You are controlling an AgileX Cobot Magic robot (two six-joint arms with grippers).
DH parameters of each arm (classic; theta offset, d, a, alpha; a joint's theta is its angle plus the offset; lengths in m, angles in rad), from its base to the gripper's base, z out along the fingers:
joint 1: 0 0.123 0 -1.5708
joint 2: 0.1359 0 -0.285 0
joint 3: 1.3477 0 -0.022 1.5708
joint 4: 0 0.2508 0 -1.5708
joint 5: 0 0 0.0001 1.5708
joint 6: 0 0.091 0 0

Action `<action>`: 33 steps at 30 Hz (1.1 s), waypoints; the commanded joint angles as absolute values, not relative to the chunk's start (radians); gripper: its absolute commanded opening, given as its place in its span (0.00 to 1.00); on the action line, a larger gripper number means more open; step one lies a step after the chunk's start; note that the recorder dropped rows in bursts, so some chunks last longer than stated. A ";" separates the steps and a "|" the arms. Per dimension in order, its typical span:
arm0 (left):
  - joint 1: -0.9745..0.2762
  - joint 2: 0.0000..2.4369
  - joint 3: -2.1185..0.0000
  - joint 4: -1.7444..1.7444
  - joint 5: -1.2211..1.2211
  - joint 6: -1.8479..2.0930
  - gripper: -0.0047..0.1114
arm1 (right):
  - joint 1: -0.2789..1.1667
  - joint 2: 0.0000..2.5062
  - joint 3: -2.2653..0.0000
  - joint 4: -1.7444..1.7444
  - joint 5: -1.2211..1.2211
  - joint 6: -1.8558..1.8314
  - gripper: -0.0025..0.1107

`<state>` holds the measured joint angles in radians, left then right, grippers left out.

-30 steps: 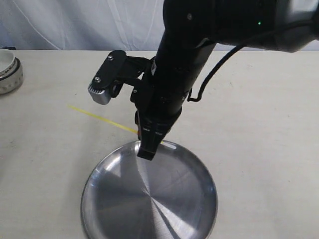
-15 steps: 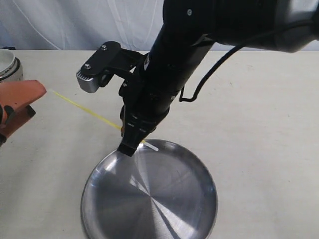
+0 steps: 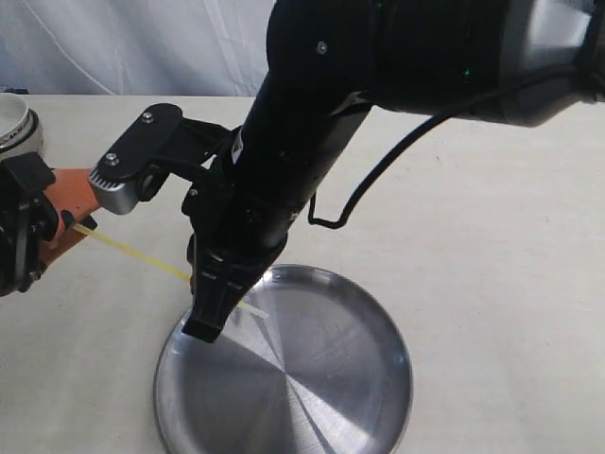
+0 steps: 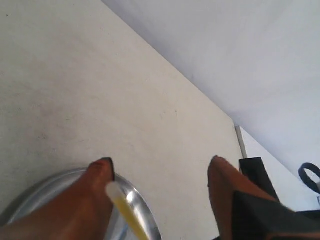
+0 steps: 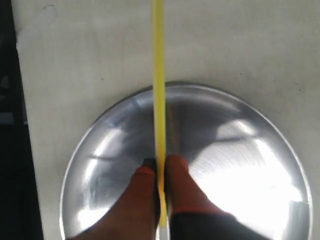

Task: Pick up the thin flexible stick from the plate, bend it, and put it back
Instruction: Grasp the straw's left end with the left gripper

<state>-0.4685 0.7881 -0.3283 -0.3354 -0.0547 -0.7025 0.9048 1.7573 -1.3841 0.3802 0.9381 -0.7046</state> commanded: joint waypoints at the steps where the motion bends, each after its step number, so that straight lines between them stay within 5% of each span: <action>1: -0.474 0.812 -0.336 -0.318 -0.055 -0.697 0.44 | 0.908 1.726 -1.382 0.394 0.928 -0.706 0.01; 8: -0.474 0.814 -0.336 -0.294 -0.095 -0.697 0.04 | 0.908 1.691 -1.382 0.394 0.926 -0.706 0.01; 21: -0.474 0.814 -0.336 -0.210 -0.128 -0.696 0.04 | 0.908 1.691 -1.382 0.420 0.843 -0.652 0.02; 23: -0.474 0.814 -0.336 -0.210 -0.128 -0.696 0.04 | 0.908 1.691 -1.382 0.428 0.843 -0.652 0.09; 26: -0.474 0.814 -0.336 -0.208 -0.132 -0.696 0.04 | 0.908 1.691 -1.382 0.428 0.836 -0.652 0.45; 27: -0.474 0.814 -0.336 -0.208 -0.134 -0.696 0.04 | 0.908 1.691 -1.382 0.428 0.833 -0.651 0.49; 33: -0.474 0.814 -0.336 -0.208 -0.169 -0.698 0.04 | 0.908 1.693 -1.382 0.433 0.798 -0.619 0.50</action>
